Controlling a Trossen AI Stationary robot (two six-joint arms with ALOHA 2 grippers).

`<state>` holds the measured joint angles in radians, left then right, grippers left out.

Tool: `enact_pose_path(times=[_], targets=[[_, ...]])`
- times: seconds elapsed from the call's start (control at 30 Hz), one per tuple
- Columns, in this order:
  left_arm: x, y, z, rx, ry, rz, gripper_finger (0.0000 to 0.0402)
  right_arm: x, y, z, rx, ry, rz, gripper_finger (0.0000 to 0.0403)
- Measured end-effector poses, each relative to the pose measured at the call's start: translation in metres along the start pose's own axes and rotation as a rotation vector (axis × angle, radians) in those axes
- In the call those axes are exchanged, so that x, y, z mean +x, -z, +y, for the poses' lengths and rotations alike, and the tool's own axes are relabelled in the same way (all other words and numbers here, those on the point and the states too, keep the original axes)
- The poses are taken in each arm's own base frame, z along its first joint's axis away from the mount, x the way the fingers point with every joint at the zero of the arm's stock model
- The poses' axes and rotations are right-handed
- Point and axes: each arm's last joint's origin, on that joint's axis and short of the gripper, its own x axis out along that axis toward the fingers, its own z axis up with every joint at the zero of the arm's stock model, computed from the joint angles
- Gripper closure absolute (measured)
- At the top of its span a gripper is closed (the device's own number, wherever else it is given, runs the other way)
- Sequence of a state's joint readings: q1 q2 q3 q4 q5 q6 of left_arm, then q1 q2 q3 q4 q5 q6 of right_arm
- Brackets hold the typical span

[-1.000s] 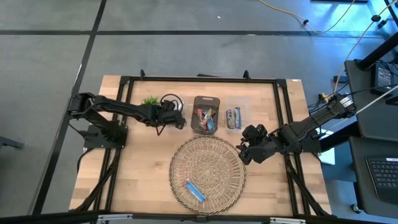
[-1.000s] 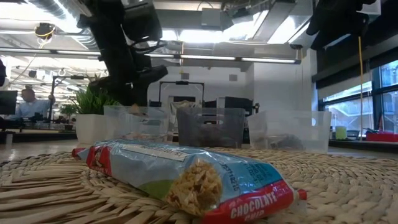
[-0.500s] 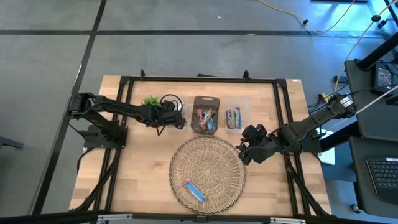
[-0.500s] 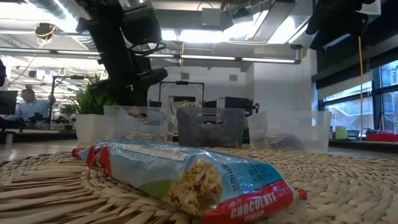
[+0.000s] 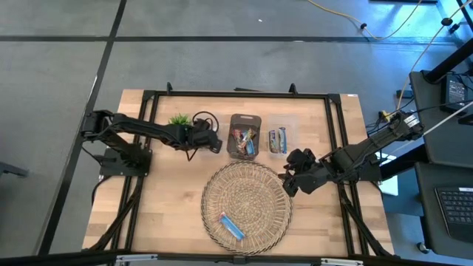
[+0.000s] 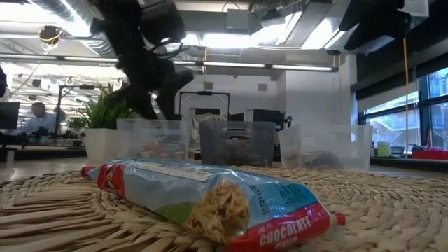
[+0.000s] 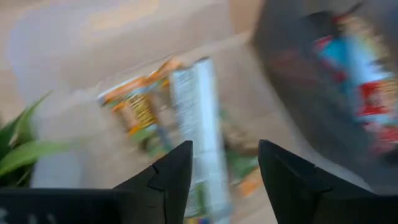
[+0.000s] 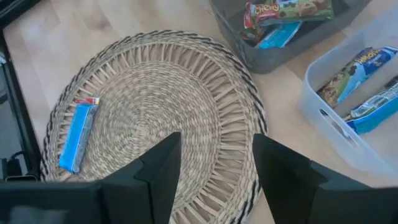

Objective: Pick and place Granola Bars by type
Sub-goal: Put the red granola bar into the black bin

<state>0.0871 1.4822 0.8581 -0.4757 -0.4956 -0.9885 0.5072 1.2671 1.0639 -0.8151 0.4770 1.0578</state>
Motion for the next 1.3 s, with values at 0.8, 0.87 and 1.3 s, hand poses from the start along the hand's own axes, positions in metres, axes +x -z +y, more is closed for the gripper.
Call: enact_pose_path(times=[0.8,0.87,1.3], targets=[[-0.156,0.064,-0.007,0.301,0.483,-0.303,0.0221,0.052,-0.013,0.118,-0.550,-0.124,-0.399,0.0201],[-0.157,0.074,-0.004,0.303,0.494,-0.299,0.0222,0.067,-0.008,0.139,-0.588,-0.119,-0.382,0.0201],[-0.144,0.112,0.013,0.357,0.518,-0.195,0.0220,0.130,0.032,0.214,-0.377,-0.087,-0.131,0.0201]])
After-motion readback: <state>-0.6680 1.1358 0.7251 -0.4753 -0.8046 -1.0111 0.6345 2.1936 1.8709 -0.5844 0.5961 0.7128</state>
